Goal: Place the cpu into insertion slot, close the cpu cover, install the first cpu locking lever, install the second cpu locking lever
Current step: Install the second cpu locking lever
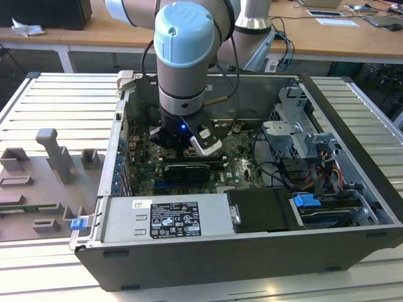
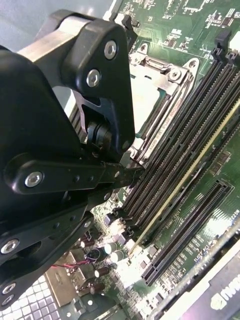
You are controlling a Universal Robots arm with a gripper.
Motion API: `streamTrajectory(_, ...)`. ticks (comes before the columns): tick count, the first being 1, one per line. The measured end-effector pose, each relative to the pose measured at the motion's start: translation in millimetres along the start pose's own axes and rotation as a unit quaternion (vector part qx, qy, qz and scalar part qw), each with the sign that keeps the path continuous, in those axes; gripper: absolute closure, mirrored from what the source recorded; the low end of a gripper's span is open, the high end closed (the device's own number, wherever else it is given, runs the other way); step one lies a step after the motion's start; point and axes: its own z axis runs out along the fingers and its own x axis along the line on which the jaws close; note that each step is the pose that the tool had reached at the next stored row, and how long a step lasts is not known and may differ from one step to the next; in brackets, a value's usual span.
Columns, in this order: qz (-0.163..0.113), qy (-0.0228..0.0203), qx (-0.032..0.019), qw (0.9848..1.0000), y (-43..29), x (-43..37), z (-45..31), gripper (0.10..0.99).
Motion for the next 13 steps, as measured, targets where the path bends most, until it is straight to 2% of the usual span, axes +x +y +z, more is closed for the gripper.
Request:
streamTrajectory(5, -0.002, 0.0001, -0.0054, 1.0, -0.9, 0.0, 3.4, 0.98)
streamTrajectory(10, -0.006, 0.0003, -0.0142, 0.9999, -1.9, 0.2, 8.1, 0.98)
streamTrajectory(13, -0.007, 0.0003, -0.0162, 0.9998, -2.1, 0.2, 8.8, 0.98)
